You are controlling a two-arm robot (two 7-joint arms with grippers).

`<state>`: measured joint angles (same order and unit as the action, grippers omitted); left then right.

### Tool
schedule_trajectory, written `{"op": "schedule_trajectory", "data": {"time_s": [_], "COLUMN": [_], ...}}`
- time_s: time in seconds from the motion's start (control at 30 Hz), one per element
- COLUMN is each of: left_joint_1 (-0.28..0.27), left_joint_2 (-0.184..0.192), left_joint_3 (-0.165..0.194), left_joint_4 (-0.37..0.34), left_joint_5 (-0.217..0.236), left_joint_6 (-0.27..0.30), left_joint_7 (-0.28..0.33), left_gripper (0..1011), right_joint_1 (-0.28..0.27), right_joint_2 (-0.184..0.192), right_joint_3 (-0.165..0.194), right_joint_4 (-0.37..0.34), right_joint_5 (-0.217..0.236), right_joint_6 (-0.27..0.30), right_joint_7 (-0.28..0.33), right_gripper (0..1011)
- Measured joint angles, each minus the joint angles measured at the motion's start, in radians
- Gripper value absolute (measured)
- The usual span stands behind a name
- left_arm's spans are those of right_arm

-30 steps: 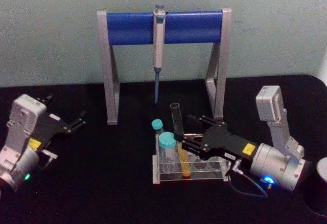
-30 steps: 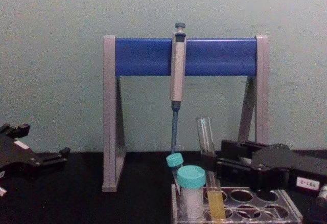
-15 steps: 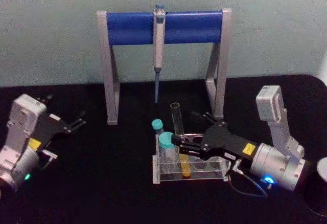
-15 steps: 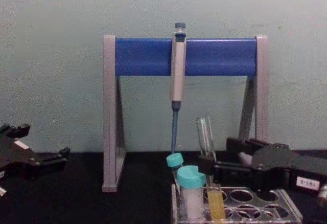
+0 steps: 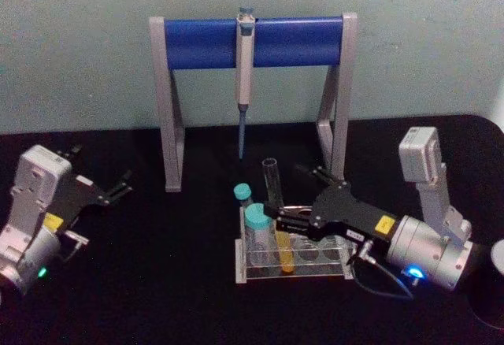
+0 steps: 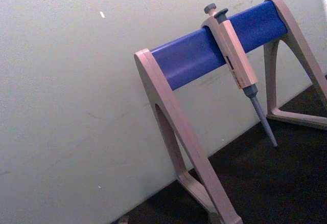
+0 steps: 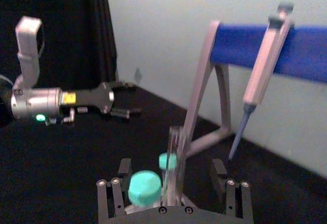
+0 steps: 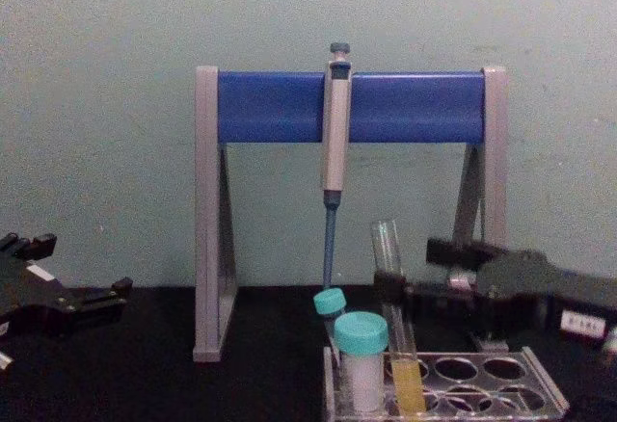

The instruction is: Pick up the test tube from the test tube rack, shake it, then place it back into the test tube rack.

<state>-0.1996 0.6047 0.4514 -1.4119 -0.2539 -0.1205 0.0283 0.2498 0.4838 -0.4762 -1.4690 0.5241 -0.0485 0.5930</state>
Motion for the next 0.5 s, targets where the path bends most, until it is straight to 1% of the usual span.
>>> {"op": "schedule_trajectory", "data": {"time_s": [0.2,0.3,0.33,0.37,0.43,0.47,0.5], "left_joint_1": [0.0,0.0,0.0,0.0,0.0,0.0,0.0], "left_joint_2": [0.0,0.0,0.0,0.0,0.0,0.0,0.0], "left_joint_3": [0.0,0.0,0.0,0.0,0.0,0.0,0.0], "left_joint_4": [0.0,0.0,0.0,0.0,0.0,0.0,0.0], "left_joint_5": [0.0,0.0,0.0,0.0,0.0,0.0,0.0], "left_joint_6": [0.0,0.0,0.0,0.0,0.0,0.0,0.0], "left_joint_7": [0.0,0.0,0.0,0.0,0.0,0.0,0.0], "left_gripper": [1002,1001,1002,1001,1001,1001,1001], "right_joint_1": [-0.008,-0.024,-0.03,-0.042,-0.059,-0.077,-0.086], "right_joint_2": [0.009,0.017,0.018,0.02,0.02,0.018,0.016], "right_joint_3": [0.032,0.058,0.066,0.083,0.102,0.123,0.133], "right_joint_4": [-0.054,-0.091,-0.101,-0.118,-0.136,-0.151,-0.158], "right_joint_5": [0.013,0.016,0.016,0.015,0.005,-0.011,-0.02], "right_joint_6": [-0.041,-0.063,-0.069,-0.079,-0.088,-0.098,-0.102], "right_joint_7": [0.0,-0.016,-0.025,-0.049,-0.08,-0.119,-0.138], "right_gripper": [1000,1000,1000,1000,1000,1000,1000]}}
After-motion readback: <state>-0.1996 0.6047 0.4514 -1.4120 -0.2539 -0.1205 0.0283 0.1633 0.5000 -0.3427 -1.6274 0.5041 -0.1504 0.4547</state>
